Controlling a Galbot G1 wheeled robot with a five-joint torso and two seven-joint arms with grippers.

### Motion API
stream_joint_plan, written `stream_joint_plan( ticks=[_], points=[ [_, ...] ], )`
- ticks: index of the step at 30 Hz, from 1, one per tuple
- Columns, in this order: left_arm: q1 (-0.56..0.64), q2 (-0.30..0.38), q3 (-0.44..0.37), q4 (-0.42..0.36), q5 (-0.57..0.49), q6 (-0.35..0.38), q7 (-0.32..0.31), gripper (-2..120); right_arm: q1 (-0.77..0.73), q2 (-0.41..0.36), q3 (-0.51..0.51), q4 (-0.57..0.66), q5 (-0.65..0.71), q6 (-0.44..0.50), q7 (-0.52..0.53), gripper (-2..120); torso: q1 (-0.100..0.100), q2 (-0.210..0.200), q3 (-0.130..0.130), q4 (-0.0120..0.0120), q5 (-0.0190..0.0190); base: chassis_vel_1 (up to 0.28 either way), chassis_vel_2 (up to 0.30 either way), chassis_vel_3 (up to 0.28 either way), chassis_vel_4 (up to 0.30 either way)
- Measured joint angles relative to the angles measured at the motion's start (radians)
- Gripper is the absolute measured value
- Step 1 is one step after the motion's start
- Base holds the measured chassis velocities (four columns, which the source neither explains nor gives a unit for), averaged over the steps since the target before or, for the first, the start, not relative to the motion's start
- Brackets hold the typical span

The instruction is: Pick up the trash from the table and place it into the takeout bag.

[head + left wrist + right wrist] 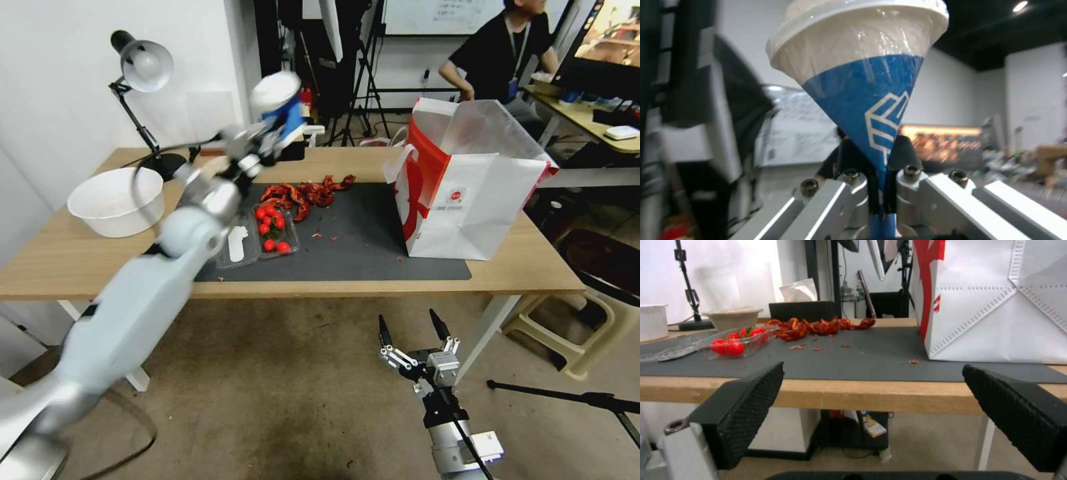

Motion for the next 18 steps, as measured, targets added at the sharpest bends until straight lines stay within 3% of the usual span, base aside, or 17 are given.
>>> stream_joint_plan(
  ticks=[5,8,9,12,13,16,17,18],
  points=[
    [-0.127,-0.094,0.082,0.082,-0.031,0.006,-0.006,0,-0.010,0.006,0.003,0.001,-0.008,-0.001,-0.001,100,0.000,0.000,0.000,0.0000,0.0001,0.000,0.000,0.000,0.000],
    [-0.236,-0.172,0.173,0.195,-0.014,0.009,0.030,0,-0.021,0.011,0.008,0.001,-0.015,-0.001,-0.002,100,0.000,0.000,0.000,0.0004,-0.0002,0.000,0.000,0.000,0.000],
    [-0.236,-0.172,0.173,0.195,-0.014,0.009,0.030,0,-0.021,0.011,0.008,0.001,-0.015,-0.001,-0.002,100,0.000,0.000,0.000,0.0004,-0.0002,0.000,0.000,0.000,0.000],
    [-0.338,-0.236,0.254,0.346,0.125,0.010,0.136,0,-0.029,0.015,0.016,0.001,-0.019,0.003,-0.002,100,0.000,0.000,0.000,-0.0001,-0.0001,0.000,0.000,0.000,0.000],
    [-0.338,-0.236,0.254,0.346,0.125,0.010,0.136,0,-0.029,0.015,0.016,0.001,-0.019,0.003,-0.002,100,0.000,0.000,0.000,-0.0001,-0.0001,0.000,0.000,0.000,0.000],
    [-0.427,-0.276,0.316,0.469,0.245,-0.017,0.256,0,-0.033,0.018,0.018,0.001,-0.023,0.008,-0.004,100,0.000,0.000,0.000,0.0002,-0.0005,0.000,0.000,0.000,0.000],
    [-0.427,-0.276,0.316,0.469,0.245,-0.017,0.256,0,-0.033,0.018,0.018,0.001,-0.023,0.008,-0.004,100,0.000,0.000,0.000,0.0002,-0.0005,0.000,0.000,0.000,0.000],
    [-0.457,-0.288,0.327,0.507,0.286,-0.031,0.297,0,-0.034,0.020,0.018,0.001,-0.024,0.011,-0.004,100,0.000,0.000,0.000,0.0004,-0.0004,0.000,0.000,0.000,0.000]
  ],
)
